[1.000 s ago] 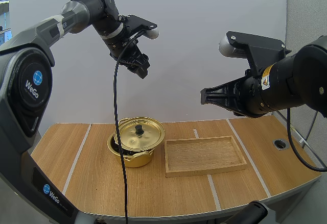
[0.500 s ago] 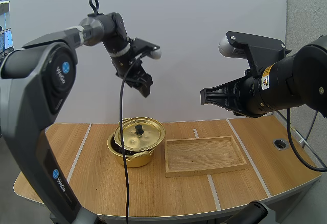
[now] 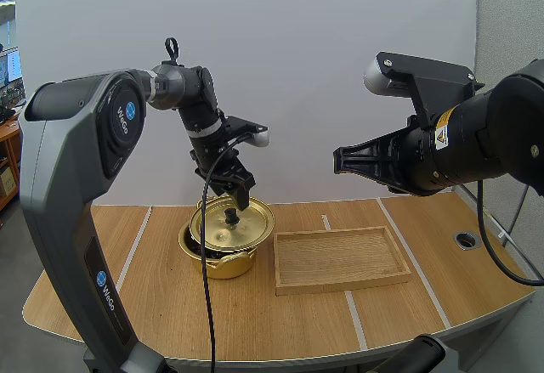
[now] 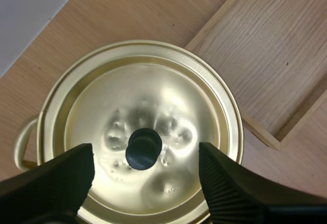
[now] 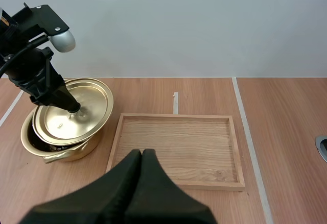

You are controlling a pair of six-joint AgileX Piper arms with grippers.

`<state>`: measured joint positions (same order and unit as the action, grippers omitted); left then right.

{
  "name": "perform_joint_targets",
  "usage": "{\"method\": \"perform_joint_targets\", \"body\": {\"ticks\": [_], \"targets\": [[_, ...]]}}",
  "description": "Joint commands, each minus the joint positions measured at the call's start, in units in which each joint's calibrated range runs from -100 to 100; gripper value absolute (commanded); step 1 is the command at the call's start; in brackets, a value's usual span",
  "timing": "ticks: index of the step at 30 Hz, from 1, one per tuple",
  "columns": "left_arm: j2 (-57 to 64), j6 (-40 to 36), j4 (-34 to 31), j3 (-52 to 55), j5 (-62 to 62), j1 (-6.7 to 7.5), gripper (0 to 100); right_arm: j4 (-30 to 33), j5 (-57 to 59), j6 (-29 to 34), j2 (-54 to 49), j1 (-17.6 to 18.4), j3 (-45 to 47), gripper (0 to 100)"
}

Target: Open the pot, put the grape inside, and close it

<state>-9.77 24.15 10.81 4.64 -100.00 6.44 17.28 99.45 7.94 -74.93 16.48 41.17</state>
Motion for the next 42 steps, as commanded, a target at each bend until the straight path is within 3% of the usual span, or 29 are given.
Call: {"method": "perform_joint_targets", "body": {"ticks": [1, 18, 20, 22, 23, 24, 25, 26, 42], "targets": [[-0.19, 0.77, 0.75, 2.82, 1.49, 0.02, 95, 0.39, 0.55, -0.45, -0.68, -0.2, 0.06, 0], [-5.53, 0.96, 0.75, 2.79, 6.02, 0.02, 94, 0.39, 0.55, -0.45, -0.68, -0.2, 0.06, 0], [-5.92, 0.96, 1.12, 2.79, 6.02, 0.02, 86, 0.39, 0.55, -0.45, -0.68, -0.2, 0.06, 0], [-5.92, 0.96, 1.12, 2.79, 6.02, 0.02, 67, 0.39, 0.55, -0.45, -0.68, -0.2, 0.06, 0], [-5.92, 0.96, 1.12, 2.79, 6.02, 0.02, 53, 0.39, 0.55, -0.45, -0.68, -0.2, 0.06, 0], [-5.92, 0.96, 1.12, 2.79, 6.02, 0.02, 46, 0.39, 0.55, -0.45, -0.68, -0.2, 0.06, 0], [-5.92, 0.96, 1.12, 2.79, 6.02, 0.02, 11, 0.39, 0.55, -0.45, -0.68, -0.2, 0.06, 0], [-5.92, 0.96, 1.12, 2.79, 6.02, 0.02, 0, 0.39, 0.55, -0.45, -0.68, -0.2, 0.06, 0], [2.08, 0.96, 0.57, 1.65, 0.18, 0.02, 0, 0.39, 0.55, -0.45, -0.68, -0.2, 0.06, 0]]}}
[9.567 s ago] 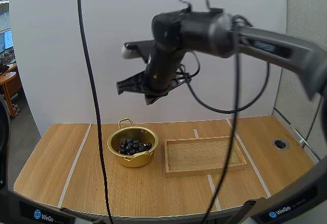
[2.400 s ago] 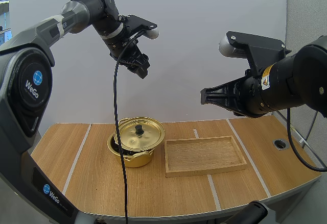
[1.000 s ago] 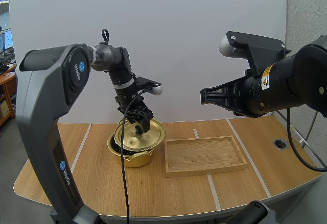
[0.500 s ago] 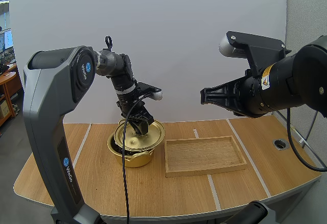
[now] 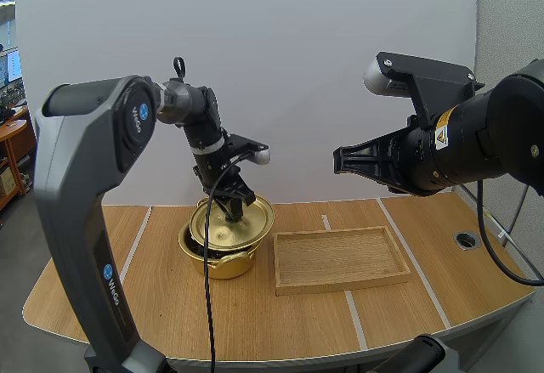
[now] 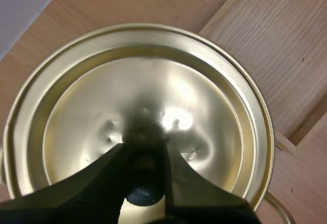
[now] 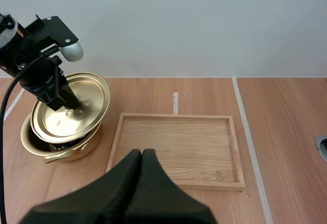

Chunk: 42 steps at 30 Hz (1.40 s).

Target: Open the pot, put the grape inside, and close it

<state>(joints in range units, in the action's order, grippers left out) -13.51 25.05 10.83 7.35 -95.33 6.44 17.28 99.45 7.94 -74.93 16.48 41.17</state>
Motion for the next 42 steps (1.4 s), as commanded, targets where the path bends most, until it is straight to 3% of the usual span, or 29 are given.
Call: {"method": "perform_joint_targets", "body": {"ticks": [1, 10, 21, 29, 42], "targets": [[7.04, 0.06, 0.56, -1.19, -4.67, 0.02, 0, 0.39, 0.55, -0.45, -0.68, -0.2, 0.06, 0], [11.85, -1.41, -2.41, -0.83, -4.67, 0.02, 0, 0.0, 0.55, -0.45, -0.68, -0.2, 0.06, 0], [11.85, -1.63, -3.14, 8.03, -2.49, 0.02, 0, 0.0, 0.55, -0.45, -0.68, -0.2, 0.06, 0], [8.15, -0.96, -4.12, 9.51, 5.87, 0.02, 0, -0.02, 0.55, -0.45, -0.68, -0.2, 0.06, 0], [4.01, -0.86, -5.13, 9.12, 6.3, 0.02, 0, -1.16, 0.55, -0.45, -0.68, -0.2, 0.06, 0]]}}
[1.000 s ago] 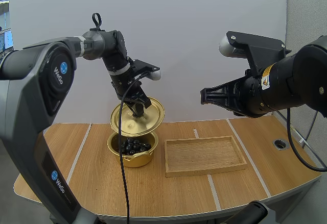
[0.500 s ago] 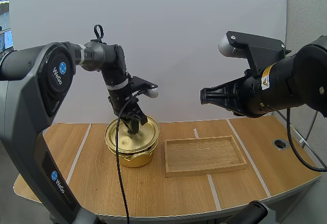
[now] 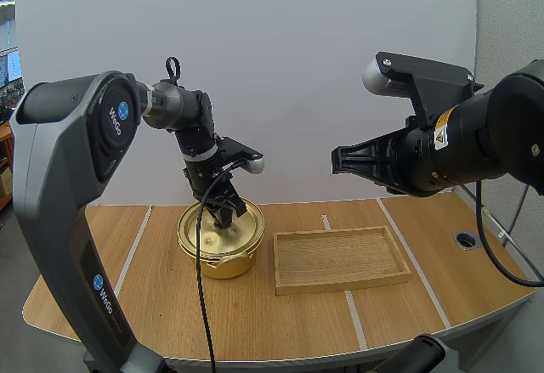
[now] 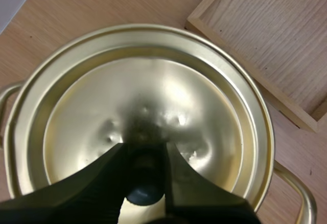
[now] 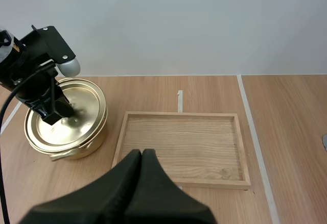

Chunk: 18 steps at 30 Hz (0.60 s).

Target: Open the pot, put the grape inside, and close it

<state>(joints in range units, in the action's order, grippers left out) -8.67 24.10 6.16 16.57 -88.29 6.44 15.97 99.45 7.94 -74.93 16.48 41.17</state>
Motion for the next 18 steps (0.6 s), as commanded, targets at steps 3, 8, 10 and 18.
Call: {"method": "perform_joint_targets", "body": {"ticks": [3, 8, 10, 18], "targets": [[-2.0, 0.09, -0.47, -0.1, -1.48, 0.02, 0, 0.14, 0.55, -0.45, -0.68, -0.2, 0.06, 0], [-2.14, 0.09, -0.47, -0.1, -1.65, 0.02, 0, 0.14, 0.55, -0.45, -0.68, -0.2, 0.06, 0], [-2.14, 0.09, -0.47, -0.1, -2.72, 0.02, 0, 0.14, 0.55, -0.45, -0.68, -0.2, 0.06, 0], [-2.14, 0.74, -0.12, -0.1, -5.07, 0.02, 10, 0.14, 0.55, -0.45, -0.68, -0.2, 0.06, 0]]}}
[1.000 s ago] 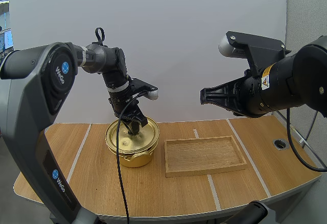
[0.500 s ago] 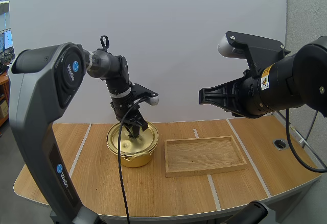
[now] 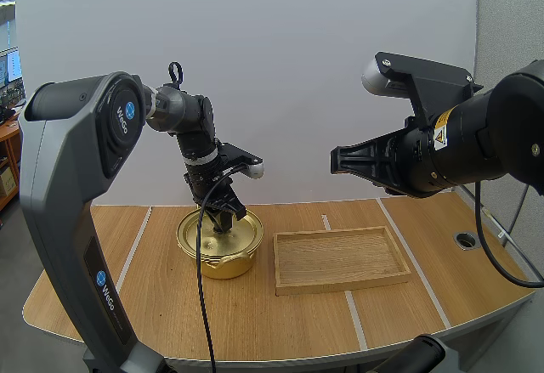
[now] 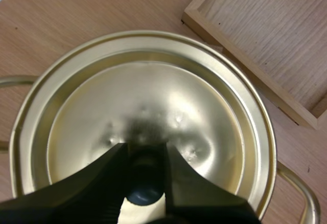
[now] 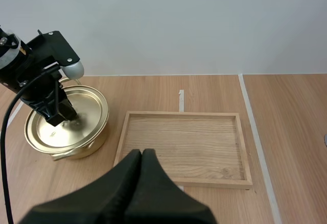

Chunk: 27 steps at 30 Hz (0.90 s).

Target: Open the pot, put the grape inside, and close it

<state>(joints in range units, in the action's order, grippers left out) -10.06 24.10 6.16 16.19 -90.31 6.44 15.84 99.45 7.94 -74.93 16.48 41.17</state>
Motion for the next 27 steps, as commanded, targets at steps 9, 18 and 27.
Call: {"method": "perform_joint_targets", "body": {"ticks": [9, 18, 27], "targets": [[-0.74, 1.37, 0.78, 0.29, -4.47, 0.02, 100, 0.28, 0.55, -0.45, -0.68, -0.2, 0.06, 0], [1.92, -0.47, 0.78, -7.84, -9.69, 0.02, 100, 0.28, 0.55, -0.45, -0.68, -0.2, 0.06, 0], [14.76, -2.42, 0.67, -15.15, -9.69, 0.02, 100, 0.28, 0.55, -0.45, -0.68, -0.29, 0.06, 0]]}}
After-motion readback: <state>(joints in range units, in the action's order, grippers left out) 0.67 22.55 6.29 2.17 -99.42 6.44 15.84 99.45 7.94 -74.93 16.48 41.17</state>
